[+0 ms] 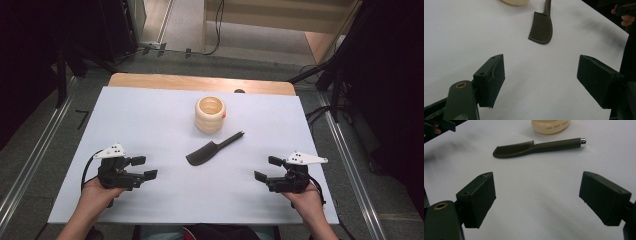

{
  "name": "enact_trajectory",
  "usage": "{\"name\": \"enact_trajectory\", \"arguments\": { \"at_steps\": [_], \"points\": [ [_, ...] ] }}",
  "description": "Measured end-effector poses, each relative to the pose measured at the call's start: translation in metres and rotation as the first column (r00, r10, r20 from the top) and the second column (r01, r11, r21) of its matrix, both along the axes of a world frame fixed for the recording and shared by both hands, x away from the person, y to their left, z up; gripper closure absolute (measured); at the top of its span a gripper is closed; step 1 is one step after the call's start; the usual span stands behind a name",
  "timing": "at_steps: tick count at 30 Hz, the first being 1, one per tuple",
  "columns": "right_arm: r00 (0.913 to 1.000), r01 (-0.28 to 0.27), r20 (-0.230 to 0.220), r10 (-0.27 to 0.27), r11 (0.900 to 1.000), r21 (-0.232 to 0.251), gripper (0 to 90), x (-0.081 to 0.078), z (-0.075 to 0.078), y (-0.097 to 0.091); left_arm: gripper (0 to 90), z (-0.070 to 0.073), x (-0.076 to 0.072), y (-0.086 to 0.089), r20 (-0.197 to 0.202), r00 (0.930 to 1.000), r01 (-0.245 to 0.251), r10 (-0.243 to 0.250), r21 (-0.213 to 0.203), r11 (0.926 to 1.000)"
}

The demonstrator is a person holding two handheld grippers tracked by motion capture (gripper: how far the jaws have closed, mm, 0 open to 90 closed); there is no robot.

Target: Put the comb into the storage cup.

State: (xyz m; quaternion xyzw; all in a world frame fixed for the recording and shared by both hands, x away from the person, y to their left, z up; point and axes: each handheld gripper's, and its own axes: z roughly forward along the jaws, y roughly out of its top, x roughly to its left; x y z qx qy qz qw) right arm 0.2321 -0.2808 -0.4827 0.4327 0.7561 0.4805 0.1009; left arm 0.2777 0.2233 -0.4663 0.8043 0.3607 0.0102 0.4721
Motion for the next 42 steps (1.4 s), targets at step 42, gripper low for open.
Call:
{"name": "enact_trajectory", "arguments": {
  "at_steps": [42],
  "points": [
    [0.9937,0.11,0.021,-0.11,0.9939,-0.003,12.0,0.046,0.015,0.026,23.1,0.0,0.001,0.0,-0.004,0.9999,-0.01,0.01,0.006,0.9999]
  ]
}}
